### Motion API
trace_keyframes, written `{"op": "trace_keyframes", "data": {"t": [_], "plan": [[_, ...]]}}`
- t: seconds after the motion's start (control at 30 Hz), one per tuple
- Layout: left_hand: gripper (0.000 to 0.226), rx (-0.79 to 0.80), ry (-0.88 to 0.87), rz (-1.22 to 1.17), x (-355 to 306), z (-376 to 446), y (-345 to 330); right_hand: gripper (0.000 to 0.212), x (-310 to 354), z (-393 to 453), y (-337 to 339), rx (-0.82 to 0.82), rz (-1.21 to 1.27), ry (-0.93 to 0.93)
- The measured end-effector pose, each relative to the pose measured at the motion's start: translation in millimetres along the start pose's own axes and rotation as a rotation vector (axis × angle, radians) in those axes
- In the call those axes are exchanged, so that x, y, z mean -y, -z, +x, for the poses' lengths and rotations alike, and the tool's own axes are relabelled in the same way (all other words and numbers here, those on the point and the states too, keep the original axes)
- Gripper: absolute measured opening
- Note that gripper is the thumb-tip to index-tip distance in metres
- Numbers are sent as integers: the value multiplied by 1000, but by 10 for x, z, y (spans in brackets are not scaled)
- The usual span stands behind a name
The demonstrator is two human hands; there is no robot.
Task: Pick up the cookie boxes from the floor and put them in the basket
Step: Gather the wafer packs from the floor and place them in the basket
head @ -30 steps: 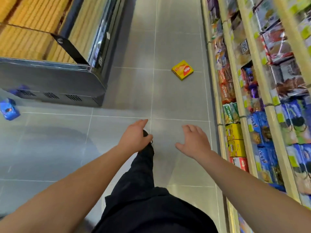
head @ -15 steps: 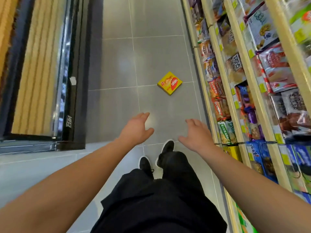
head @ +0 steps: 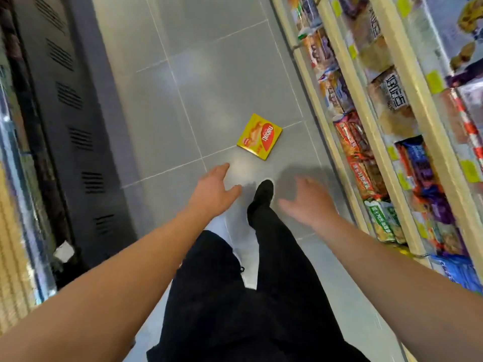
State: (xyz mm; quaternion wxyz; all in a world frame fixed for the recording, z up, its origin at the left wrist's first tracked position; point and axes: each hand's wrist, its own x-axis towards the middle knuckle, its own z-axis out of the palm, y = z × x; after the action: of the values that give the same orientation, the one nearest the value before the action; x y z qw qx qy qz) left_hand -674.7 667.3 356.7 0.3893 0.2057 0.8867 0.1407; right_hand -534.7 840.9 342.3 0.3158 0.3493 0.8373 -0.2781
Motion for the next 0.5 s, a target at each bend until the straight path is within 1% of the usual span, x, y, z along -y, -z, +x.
{"op": "trace_keyframes", "data": {"t": [0.1, 0.23, 0.3, 0.4, 0.5], "plan": [[67, 25, -22, 29, -119, 527, 106, 71, 84, 513, 134, 21, 44, -15], [66, 120, -10, 77, -48, 1441, 49, 74, 145, 1286, 131, 38, 172, -123], [65, 154, 22, 102, 45, 1953, -78, 74, 128, 1742, 8, 57, 239, -195], [63, 181, 75, 139, 226, 2533, -259, 68, 88, 2273, -204, 83, 311, -289], [54, 234, 87, 131, 508, 3209, -589, 66, 31, 2919, -579, 111, 384, -386]]}}
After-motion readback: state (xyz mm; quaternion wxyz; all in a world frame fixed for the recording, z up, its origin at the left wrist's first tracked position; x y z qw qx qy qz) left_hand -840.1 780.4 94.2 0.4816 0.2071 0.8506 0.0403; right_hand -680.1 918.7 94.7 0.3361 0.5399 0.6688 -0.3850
